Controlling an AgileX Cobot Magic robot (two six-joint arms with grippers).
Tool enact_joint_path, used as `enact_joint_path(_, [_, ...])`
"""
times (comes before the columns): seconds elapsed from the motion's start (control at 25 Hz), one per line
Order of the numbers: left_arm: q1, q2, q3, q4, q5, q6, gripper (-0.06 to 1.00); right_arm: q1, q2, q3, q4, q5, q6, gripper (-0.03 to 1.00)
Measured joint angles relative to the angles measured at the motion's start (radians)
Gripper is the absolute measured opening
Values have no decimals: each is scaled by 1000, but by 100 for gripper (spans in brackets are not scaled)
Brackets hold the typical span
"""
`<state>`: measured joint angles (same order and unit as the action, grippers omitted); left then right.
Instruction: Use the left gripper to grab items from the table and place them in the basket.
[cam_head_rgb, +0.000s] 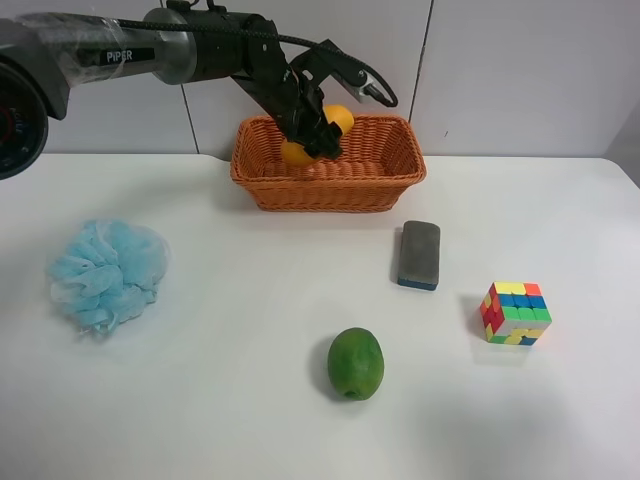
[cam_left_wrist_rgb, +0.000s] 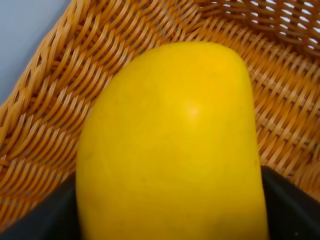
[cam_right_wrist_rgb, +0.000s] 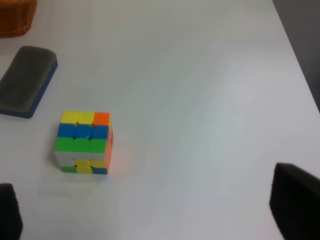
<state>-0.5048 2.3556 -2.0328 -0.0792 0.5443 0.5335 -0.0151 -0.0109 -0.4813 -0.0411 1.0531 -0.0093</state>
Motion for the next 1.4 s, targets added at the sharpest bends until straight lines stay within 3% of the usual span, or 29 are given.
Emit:
enact_joint_path(0.12, [0,0,-1,-20,-6,-1,92,0,0,0,0,0,0,99])
enact_joint_path(0.24, [0,0,-1,-32,-9,-1,98,0,0,0,0,0,0,99])
enact_joint_path(0.44, [0,-3,-1,-34,6,-1,99,0,0,0,0,0,0,99])
enact_joint_path(0.72, [9,-90,-1,-13,202,-62,99,0,0,0,0,0,0,99])
enact_joint_path(0.88, [32,-206,-1,68,412,-163,99,0,0,0,0,0,0,99])
enact_joint_path(1.04, [47,-353,-1,235,626,-254,99,0,0,0,0,0,0,99])
enact_joint_path(1.12, [58,-437,7,295,651,-291,96,0,0,0,0,0,0,99])
enact_joint_path(1.4, [120,-816,208,361,659,-336,90,0,0,0,0,0,0,99])
